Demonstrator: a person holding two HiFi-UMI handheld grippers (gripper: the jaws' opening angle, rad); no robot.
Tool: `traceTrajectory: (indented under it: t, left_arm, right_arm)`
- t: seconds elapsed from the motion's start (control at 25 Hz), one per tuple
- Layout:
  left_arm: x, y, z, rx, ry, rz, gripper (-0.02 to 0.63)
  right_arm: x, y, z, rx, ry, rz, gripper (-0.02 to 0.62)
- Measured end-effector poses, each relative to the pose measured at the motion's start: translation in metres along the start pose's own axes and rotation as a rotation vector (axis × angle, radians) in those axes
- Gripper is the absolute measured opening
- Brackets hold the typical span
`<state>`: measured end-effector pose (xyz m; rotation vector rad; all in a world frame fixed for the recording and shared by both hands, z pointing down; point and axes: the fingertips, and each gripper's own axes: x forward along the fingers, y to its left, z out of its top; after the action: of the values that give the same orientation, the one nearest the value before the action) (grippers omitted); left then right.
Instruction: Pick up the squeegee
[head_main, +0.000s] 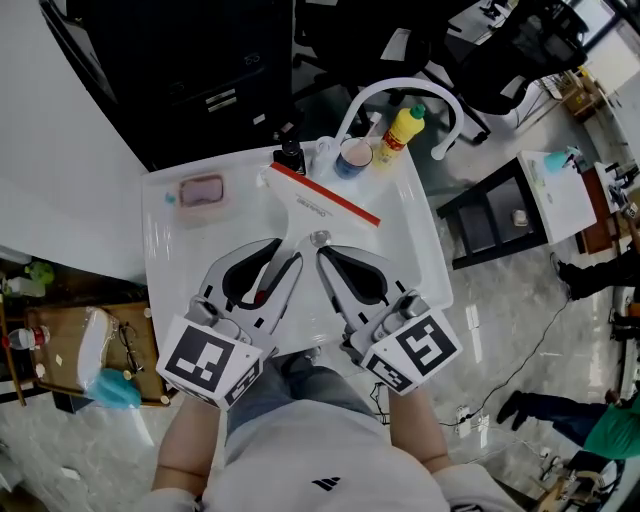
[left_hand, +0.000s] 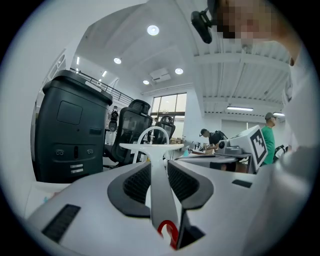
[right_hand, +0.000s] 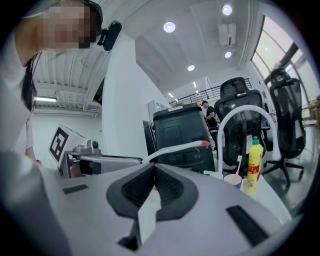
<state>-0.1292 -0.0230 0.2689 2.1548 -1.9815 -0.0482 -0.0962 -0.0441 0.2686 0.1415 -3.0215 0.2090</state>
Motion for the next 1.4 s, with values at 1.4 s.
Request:
traceTrajectory:
  t: [1.4]
  left_arm:
    - [-0.008, -0.003, 0.013, 0.021, -0.051, -0.001, 0.112]
  right_arm:
    - [0.003, 0.009, 0.006, -0.039, -0.004, 0.027, 0.009]
